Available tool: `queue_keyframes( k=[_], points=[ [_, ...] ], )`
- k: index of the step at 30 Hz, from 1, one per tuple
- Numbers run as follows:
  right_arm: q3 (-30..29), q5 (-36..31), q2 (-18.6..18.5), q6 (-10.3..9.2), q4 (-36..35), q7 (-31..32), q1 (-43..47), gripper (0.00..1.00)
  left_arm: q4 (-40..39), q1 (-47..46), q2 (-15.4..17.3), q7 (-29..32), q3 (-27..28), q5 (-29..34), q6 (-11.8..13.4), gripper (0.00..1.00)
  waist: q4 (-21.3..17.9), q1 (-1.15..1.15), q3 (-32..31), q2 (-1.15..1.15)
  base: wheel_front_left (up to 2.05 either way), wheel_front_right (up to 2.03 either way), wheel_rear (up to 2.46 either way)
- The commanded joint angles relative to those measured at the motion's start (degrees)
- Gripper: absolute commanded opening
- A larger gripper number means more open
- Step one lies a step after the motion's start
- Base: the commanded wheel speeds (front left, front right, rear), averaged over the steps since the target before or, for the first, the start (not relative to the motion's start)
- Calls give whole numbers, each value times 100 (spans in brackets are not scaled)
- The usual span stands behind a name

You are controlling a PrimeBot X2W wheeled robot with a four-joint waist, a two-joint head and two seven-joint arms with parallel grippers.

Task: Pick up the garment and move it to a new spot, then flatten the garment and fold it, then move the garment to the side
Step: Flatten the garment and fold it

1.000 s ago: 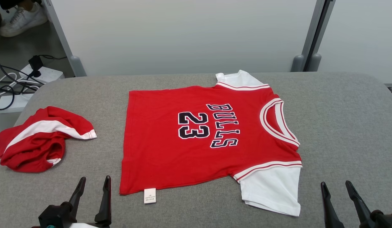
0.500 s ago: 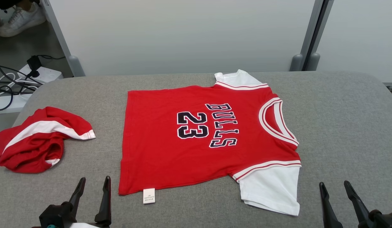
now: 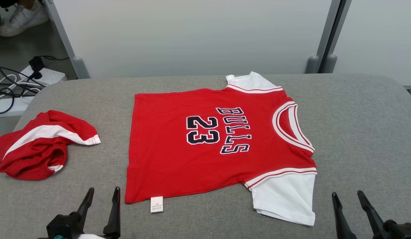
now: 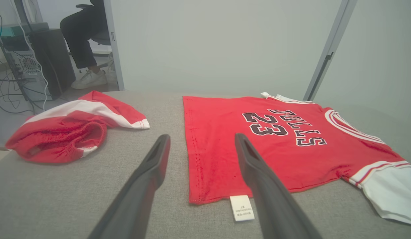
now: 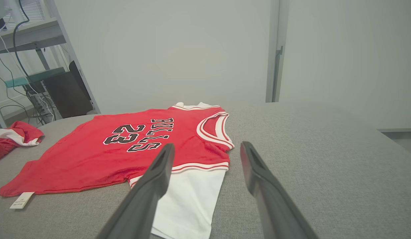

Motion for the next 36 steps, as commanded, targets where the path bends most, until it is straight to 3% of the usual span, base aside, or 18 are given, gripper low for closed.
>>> queue_keyframes(
  k=[1,17,27,36],
  points=[
    [167,102,-141,24,-79,-76,-278,100,-94,-327,109,39,156,1,12,100,-3,0,25,0,0,0,0],
    [546,443,-635,24,172,1525,-885,100,648,-1154,196,1557,-226,-389,-361,100,-100,0,665,0,0,0,0],
    [772,563,-782,24,127,2249,-1112,100,1332,-1635,197,1660,-163,-617,-509,100,-147,0,1235,0,0,0,0],
    [932,666,-752,24,332,2512,-1206,100,1804,-1904,172,1624,-228,-655,-593,100,-129,0,1463,0,0,0,0]
  ],
)
